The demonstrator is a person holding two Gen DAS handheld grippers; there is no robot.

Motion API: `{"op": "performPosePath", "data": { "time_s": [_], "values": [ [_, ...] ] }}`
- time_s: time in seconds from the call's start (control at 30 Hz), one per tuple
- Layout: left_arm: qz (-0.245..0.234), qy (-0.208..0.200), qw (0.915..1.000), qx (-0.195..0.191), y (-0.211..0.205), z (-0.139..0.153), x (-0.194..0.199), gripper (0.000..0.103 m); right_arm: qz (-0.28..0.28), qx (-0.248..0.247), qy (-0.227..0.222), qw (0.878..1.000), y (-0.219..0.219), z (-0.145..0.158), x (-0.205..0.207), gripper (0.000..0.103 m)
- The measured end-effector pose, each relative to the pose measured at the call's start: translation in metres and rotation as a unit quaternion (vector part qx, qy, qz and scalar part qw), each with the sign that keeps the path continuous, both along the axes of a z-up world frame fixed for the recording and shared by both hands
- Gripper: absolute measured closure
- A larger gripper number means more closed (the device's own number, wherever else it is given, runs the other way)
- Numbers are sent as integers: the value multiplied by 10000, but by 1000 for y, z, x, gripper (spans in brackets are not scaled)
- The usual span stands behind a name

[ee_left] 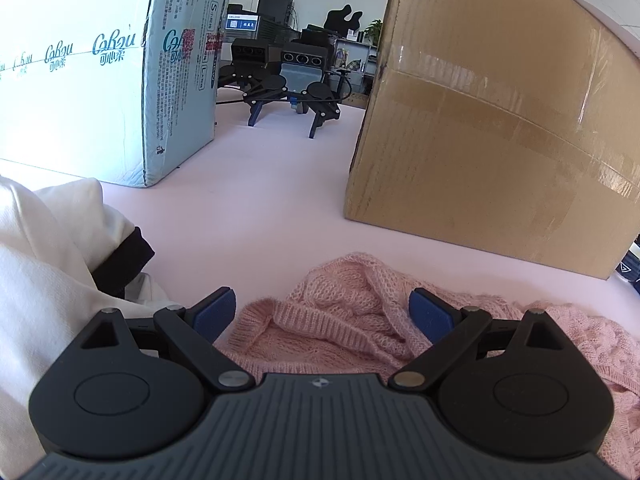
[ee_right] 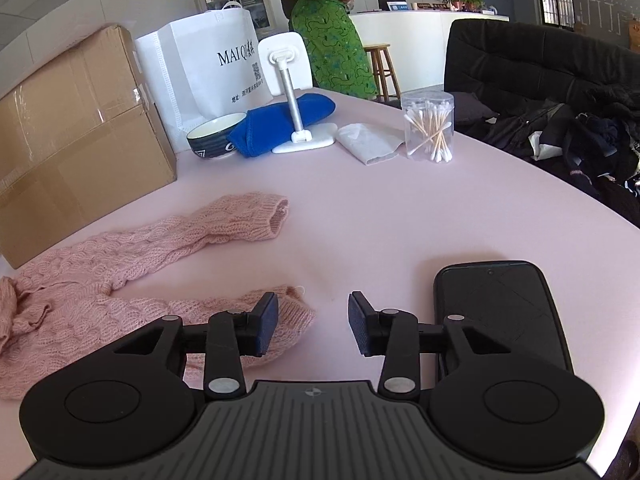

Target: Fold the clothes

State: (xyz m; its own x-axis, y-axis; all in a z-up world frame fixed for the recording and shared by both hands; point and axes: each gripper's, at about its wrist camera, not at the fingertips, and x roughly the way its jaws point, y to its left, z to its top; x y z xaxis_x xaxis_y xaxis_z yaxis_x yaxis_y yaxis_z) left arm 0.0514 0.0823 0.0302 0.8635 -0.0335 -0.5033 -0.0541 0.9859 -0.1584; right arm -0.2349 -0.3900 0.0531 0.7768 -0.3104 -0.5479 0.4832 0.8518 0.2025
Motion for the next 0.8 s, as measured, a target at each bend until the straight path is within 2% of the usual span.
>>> {"op": "performPosePath", "data": {
  "time_s": [0.1, 0.17, 0.2, 0.27, 0.47, 0.53, 0.6, 0.67, 0.77, 0.8],
  "values": [
    [102, -240, 9995, 193, -3, 5, -4, 10, 405, -52, -207, 9990, 12, 7, 16, 74],
    [199, -421, 9979, 460, -4, 13, -11, 10, 618, 101, -50, 9980, 20, 0, 33, 83],
    [190, -423, 9975, 530, -3, 18, -15, 10, 680, 171, 81, 9975, 23, -5, 40, 85],
    [75, -293, 9977, 608, 1, 30, -26, 10, 683, 204, 235, 9972, 32, -16, 46, 86],
    [-46, -256, 9927, 1180, 22, 50, -78, 10, 380, 533, -158, 9977, 21, -30, 37, 89],
    [-72, -33, 9937, 1122, 35, 46, -93, 10, 438, 648, -350, 9963, 20, -33, 32, 85],
    [-181, 394, 9948, 920, 47, 38, -104, 10, 576, 770, -514, 9940, 18, -35, 30, 77],
    [-260, 611, 9947, 784, 51, 31, -110, 10, 718, 905, -645, 9912, 15, -35, 28, 66],
    [-265, 830, 9927, 838, 45, 23, -119, 10, 798, 975, -700, 9896, 15, -36, 29, 63],
    [-285, 909, 9926, 752, 44, 22, -119, 10, 821, 1004, -724, 9889, 14, -36, 29, 62]
  ]
}}
